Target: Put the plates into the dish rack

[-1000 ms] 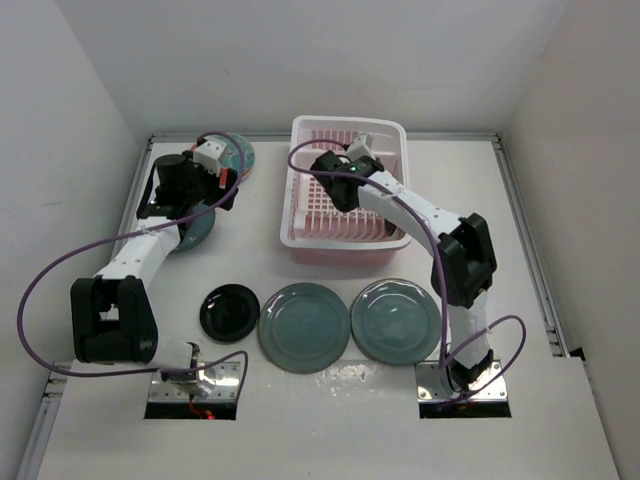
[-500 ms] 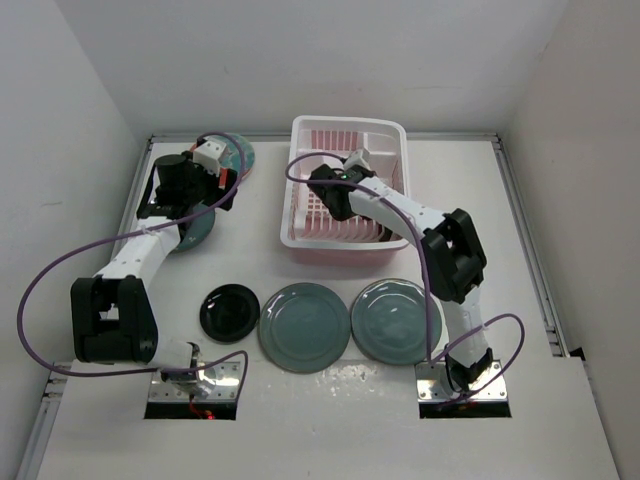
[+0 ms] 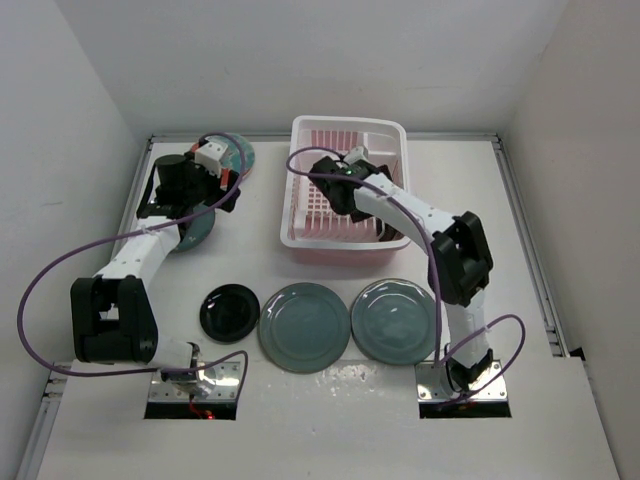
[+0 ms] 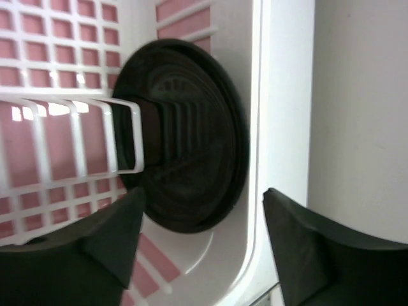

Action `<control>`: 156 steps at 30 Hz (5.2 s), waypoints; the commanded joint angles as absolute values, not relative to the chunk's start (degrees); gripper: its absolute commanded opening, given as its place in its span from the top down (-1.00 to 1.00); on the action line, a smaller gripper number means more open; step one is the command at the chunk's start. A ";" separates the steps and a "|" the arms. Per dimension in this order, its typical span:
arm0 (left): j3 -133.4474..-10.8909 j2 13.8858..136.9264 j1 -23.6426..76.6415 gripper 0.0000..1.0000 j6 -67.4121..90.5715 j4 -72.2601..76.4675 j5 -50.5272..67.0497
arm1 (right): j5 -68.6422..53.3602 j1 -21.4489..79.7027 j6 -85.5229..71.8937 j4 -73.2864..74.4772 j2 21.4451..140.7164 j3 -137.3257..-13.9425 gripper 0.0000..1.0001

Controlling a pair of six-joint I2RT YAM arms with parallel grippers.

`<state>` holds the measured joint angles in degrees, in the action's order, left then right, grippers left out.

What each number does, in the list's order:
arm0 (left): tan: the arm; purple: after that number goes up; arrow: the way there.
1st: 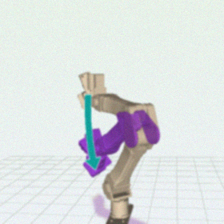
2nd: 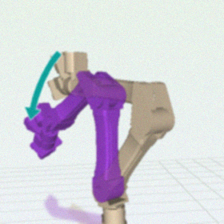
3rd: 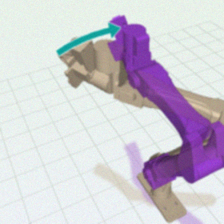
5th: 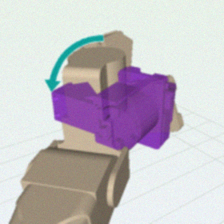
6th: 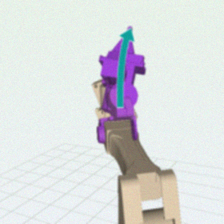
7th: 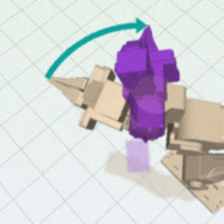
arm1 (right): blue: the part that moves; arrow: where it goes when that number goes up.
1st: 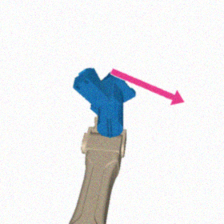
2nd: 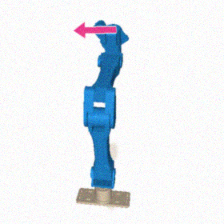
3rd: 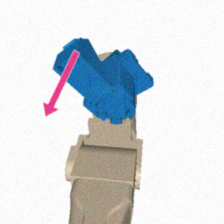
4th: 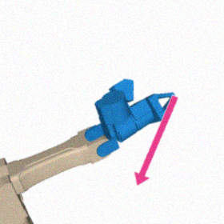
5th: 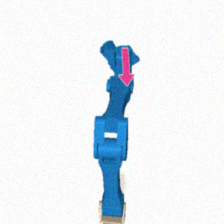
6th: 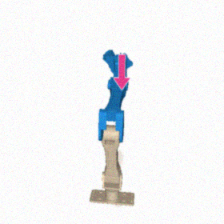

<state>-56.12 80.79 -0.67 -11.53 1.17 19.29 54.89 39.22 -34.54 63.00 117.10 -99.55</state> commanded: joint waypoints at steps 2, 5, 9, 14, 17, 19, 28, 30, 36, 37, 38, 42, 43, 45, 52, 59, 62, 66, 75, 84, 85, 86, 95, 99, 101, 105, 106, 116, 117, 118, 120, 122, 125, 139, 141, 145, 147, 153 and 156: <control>-59.06 80.42 -0.01 -0.76 -11.16 0.97 22.76 | 49.42 39.46 -31.38 60.12 109.26 -106.17 -0.62; -59.06 80.42 0.52 -0.76 -11.16 0.97 22.76 | 42.85 38.59 -29.10 58.98 104.51 -106.18 -0.93; -59.06 80.42 1.84 -0.76 -11.16 0.36 22.76 | 32.21 35.87 -29.26 56.44 96.08 -98.65 -0.98; -57.83 79.10 4.31 -0.76 -12.30 -0.18 21.62 | 16.37 31.12 -36.81 50.30 71.98 -68.06 -0.84; -56.07 77.70 6.15 -0.76 -13.45 -0.18 20.39 | 4.59 25.33 -42.87 40.36 62.17 -50.62 -0.77; -54.67 76.90 8.08 -0.76 -13.97 -0.18 18.21 | 0.36 22.43 -47.01 35.54 50.91 -39.23 -0.83; -49.31 69.79 12.30 -0.82 -13.72 -3.59 13.45 | -6.23 11.26 -46.95 31.37 49.30 -21.62 -0.90; -48.69 68.12 12.92 -0.82 -12.40 -4.91 13.45 | -6.77 9.33 -44.92 33.74 51.58 -23.37 -0.90; -53.69 69.52 7.56 -0.84 -8.52 -17.73 19.23 | -7.12 7.03 -40.52 35.07 52.12 -26.27 -0.87; -54.66 69.52 7.56 -0.84 -15.23 -23.67 22.03 | -7.29 7.47 -40.17 35.24 52.03 -27.76 -0.87; -55.63 70.13 7.04 -0.88 -20.86 -27.91 25.19 | -6.86 7.64 -39.82 35.85 51.86 -28.56 -0.87; -59.77 76.97 7.56 -1.00 -51.45 -53.84 27.63 | -6.33 8.09 -34.91 37.61 51.86 -33.48 -0.87; -58.81 78.73 7.56 -1.00 -55.16 -56.66 25.86 | -6.24 8.09 -34.11 37.79 52.03 -35.57 -0.87; -58.80 83.74 7.04 -1.00 -62.47 -62.83 24.09 | -5.98 8.35 -33.23 38.40 52.12 -37.26 -0.87; -55.74 88.85 4.66 -1.00 -66.62 -62.05 20.31 | -4.13 10.11 -30.68 40.34 49.22 -40.08 -0.87; -48.08 89.99 4.13 -1.00 -63.29 -50.20 14.06 | -3.25 10.37 -30.14 40.34 45.70 -39.81 -0.87; -47.55 91.84 4.13 -1.00 -61.88 -49.04 14.58 | -3.95 10.37 -30.06 39.73 46.32 -39.99 -0.84; -46.23 92.90 4.13 -0.52 -62.92 -49.04 15.21 | -4.04 10.81 -30.06 39.64 47.20 -41.48 -0.82; -49.55 87.90 2.90 1.00 -63.45 -54.74 19.41 | -3.52 12.48 -29.88 39.03 48.25 -44.03 -0.77; -63.35 84.56 1.76 1.00 -74.70 -74.69 28.29 | -5.62 19.23 -26.81 36.22 54.92 -50.36 -0.64; -65.46 83.94 1.76 1.00 -73.58 -74.71 28.30 | -6.23 19.77 -25.94 35.86 55.63 -51.75 -0.61; -66.26 82.11 1.76 1.00 -73.04 -74.71 28.30 | -6.76 20.47 -25.75 34.90 57.20 -53.25 -0.61; -74.16 75.33 1.76 1.00 -71.28 -74.71 38.92 | -18.53 37.78 -18.91 26.11 76.08 -71.34 -0.57; -79.35 74.36 2.37 1.00 -68.39 -74.71 47.01 | -21.62 43.84 -17.32 24.08 88.28 -83.35 -0.67; -82.60 75.05 3.07 1.00 -65.05 -73.92 50.43 | -21.97 45.61 -16.79 25.39 91.48 -86.82 -0.67; -84.98 75.67 3.78 1.00 -60.12 -70.75 52.02 | -19.87 46.84 -17.57 25.58 97.81 -93.08 -0.69; -85.77 76.28 3.78 1.00 -60.12 -70.14 52.90 | -19.78 46.76 -18.01 24.45 98.34 -92.55 -0.63; -88.15 79.27 3.78 0.93 -39.73 -56.16 53.09 | -12.39 45.97 -20.65 19.78 95.89 -87.72 1.00; -88.15 79.28 3.78 0.71 -32.42 -51.20 49.00 | -9.87 44.66 -20.83 19.08 94.84 -87.37 1.00; -88.15 80.41 3.78 0.24 -28.95 -48.89 46.69 | -6.19 44.13 -21.53 19.16 94.49 -87.36 1.00; -89.90 81.46 3.78 -0.14 -22.45 -44.85 43.00 | 1.70 41.77 -21.71 21.25 93.52 -89.29 1.00; -93.59 83.84 3.78 -0.35 -20.14 -43.51 38.77 | 6.66 39.83 -21.45 23.72 92.82 -93.05 1.00; -98.69 86.65 3.78 -0.57 -15.74 -40.88 30.17 | 20.19 37.28 -19.96 26.80 92.46 -96.57 1.00; -91.15 100.55 2.37 -0.55 -10.02 -24.36 0.79 | 43.51 32.52 -24.96 41.57 92.28 -89.91 1.00; -87.99 98.97 3.69 -0.55 -11.51 -20.85 1.40 | 45.42 32.52 -25.75 44.37 93.50 -91.75 1.00; -84.65 98.44 3.69 -0.55 -12.04 -18.46 1.93 | 48.07 32.61 -26.89 46.05 97.63 -94.65 1.00; -84.12 98.44 3.69 -0.55 -11.51 -17.84 1.93 | 49.65 33.75 -28.03 46.41 99.05 -95.62 1.00; -82.71 98.96 3.00 -0.55 -12.22 -15.57 3.51 | 54.14 36.82 -31.90 46.85 103.71 -93.88 1.00; -81.48 98.96 1.76 -0.55 -11.17 -14.15 4.04 | 53.18 36.56 -31.13 43.51 104.32 -91.32 1.00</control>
<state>-82.48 101.75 2.90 -12.34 -17.74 2.90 50.39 36.97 -29.78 46.24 104.73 -92.14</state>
